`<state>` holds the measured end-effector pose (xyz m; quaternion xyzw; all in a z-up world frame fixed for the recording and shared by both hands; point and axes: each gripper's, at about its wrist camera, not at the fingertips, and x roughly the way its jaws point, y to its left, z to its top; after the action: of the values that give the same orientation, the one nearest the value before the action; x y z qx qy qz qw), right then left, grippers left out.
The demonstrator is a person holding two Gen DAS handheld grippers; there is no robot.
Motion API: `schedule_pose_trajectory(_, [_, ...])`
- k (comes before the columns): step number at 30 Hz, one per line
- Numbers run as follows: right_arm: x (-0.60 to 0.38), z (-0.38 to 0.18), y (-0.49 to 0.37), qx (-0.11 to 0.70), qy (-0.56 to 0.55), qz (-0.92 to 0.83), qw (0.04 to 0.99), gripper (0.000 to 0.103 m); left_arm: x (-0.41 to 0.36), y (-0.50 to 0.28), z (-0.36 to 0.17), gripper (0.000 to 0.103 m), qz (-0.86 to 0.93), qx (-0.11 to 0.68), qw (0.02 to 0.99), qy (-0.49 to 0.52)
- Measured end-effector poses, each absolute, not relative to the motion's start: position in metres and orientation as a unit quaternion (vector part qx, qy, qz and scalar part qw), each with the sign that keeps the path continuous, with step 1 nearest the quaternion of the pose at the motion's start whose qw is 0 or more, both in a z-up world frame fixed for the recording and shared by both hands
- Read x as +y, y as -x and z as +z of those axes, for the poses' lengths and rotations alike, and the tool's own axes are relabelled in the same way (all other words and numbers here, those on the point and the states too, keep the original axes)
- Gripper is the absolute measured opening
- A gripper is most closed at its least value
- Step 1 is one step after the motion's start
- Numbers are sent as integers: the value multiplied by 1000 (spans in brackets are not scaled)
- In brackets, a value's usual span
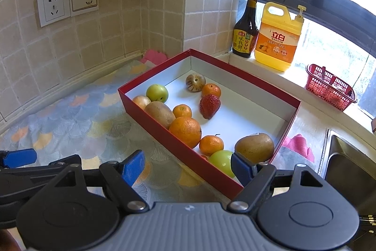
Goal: Organize fruits
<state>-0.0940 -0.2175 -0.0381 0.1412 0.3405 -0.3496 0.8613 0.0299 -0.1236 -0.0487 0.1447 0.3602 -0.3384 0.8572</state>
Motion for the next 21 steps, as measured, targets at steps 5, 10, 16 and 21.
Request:
schedule_pose_trajectory(5, [-218,-39,93,342,-141,-348,862,82,-124,-30,-50,82,-336,360,858,-147])
schedule_pose_trajectory(10, [-216,-41,91,345,-136,-344,863,82,-123,-31,-53,82,-330,362,860,-148])
schedule_pose_trajectory(16, [-212,-39,90,343,-128,-338,867,82,-120,-31,-50,82,-322,355,865,-152])
schedule_pose_trajectory(21, [-210,-39,90,343,-125,-335,868,82,-116,-29,-49,82,-298,332,881,-158])
